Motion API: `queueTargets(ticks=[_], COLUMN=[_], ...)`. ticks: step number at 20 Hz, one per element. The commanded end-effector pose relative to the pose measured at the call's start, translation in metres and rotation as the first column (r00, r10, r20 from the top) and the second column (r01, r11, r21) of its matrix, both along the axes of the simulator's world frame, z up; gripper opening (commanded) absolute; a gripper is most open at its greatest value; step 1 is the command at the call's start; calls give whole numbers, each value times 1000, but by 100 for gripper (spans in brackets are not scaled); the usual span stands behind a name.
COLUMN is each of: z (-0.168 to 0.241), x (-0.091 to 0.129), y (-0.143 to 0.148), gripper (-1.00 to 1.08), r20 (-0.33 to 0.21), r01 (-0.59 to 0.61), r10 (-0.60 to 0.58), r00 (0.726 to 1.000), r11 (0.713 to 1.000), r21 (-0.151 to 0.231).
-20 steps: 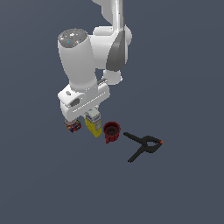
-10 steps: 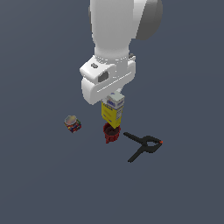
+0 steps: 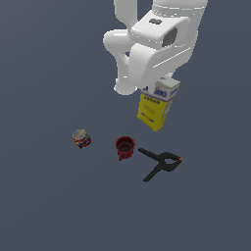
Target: Pick up a designated object from a clutter of objects.
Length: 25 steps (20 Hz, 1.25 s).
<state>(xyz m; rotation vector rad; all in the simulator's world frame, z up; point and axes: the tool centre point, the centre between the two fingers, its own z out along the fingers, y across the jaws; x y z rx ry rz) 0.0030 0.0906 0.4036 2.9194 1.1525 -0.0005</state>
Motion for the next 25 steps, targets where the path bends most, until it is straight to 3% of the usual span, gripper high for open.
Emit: queueTargets(ticks=[1, 11, 25], z=[20, 76, 99], x=[1, 6, 11], y=[21, 77, 99], gripper=[-100, -100, -100], r20=[-1, -1, -1], r01=[1, 1, 1], r10=[-1, -1, -1], r00=[1000, 1000, 1000], r11=[1000, 1000, 1000], r21=[1, 3, 3])
